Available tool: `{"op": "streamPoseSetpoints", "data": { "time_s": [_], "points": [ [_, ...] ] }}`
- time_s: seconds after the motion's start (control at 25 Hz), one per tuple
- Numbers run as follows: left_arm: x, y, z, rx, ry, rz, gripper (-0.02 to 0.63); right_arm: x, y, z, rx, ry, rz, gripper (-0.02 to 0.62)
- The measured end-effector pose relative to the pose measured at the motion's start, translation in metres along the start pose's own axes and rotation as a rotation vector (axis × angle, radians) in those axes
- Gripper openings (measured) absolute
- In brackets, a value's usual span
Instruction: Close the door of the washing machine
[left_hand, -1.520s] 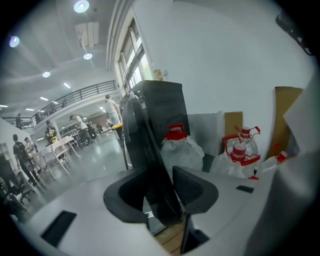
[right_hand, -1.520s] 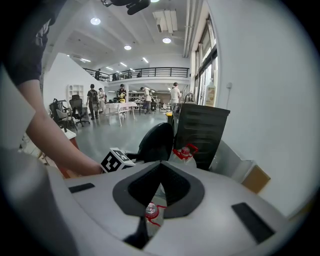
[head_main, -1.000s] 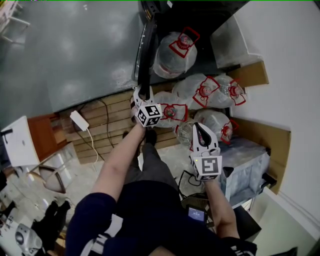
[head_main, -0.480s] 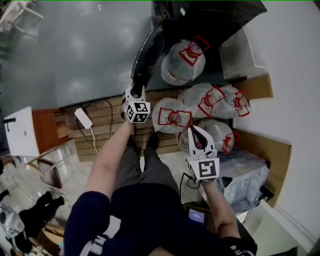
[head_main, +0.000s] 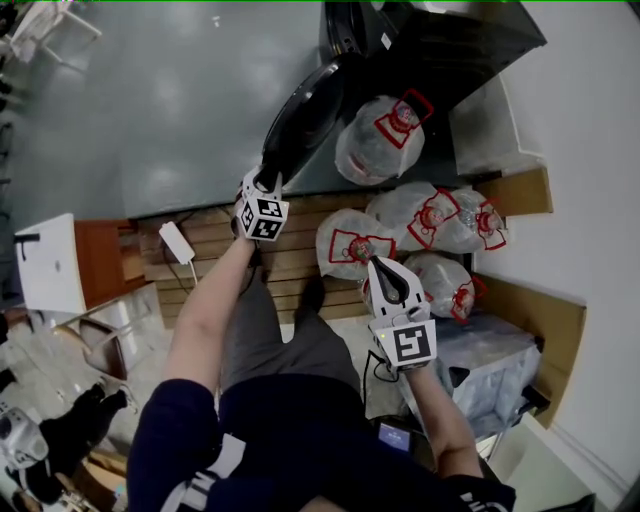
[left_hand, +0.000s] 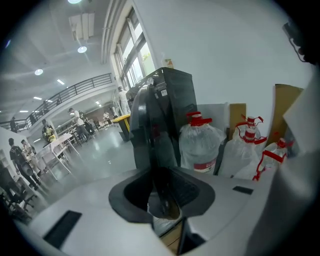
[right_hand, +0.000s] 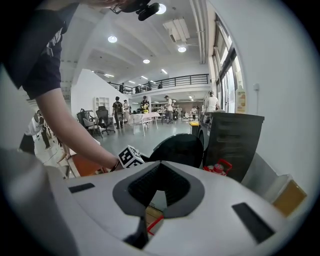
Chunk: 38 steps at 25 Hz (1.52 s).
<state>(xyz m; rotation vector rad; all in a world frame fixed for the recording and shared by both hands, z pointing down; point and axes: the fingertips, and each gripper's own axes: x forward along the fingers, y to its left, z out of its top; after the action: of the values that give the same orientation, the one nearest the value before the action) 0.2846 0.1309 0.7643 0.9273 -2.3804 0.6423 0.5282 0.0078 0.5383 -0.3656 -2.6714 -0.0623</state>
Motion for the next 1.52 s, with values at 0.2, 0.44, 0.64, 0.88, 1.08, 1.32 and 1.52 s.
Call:
{"op": "streamPoseSetpoints", "data": {
  "time_s": [0.2,0.44,0.64,0.88,1.08,1.32,1.52],
  "points": [
    [0.006,0.037,-0.006,-0.001,-0.006,-0.028,0.112,0.020,0.010,0.015,0.013,-0.003,-0.010,0.020],
    [0.025,0.086,-0.010,0.035,-0.029,-0.115,0.112,0.081,0.029,0.039,0.037,0.032,-0.033,0.020],
    [0.045,0.131,-0.011,0.036,-0.007,-0.201,0.109,0.139,0.049,0.078,0.055,0.057,-0.070,0.020],
    [0.072,0.179,-0.010,0.072,0.028,-0.280,0.107,0.193,0.068,0.140,0.082,0.032,-0.113,0.020],
    [0.092,0.209,-0.007,0.088,0.069,-0.297,0.112,0.212,0.067,0.174,0.082,0.028,-0.121,0.020],
    [0.108,0.234,-0.001,0.085,0.098,-0.275,0.125,0.229,0.043,0.182,0.075,0.051,-0.078,0.020],
    [0.121,0.251,0.004,0.110,0.133,-0.296,0.129,0.248,0.016,0.184,0.058,0.063,-0.014,0.020]
  ]
}}
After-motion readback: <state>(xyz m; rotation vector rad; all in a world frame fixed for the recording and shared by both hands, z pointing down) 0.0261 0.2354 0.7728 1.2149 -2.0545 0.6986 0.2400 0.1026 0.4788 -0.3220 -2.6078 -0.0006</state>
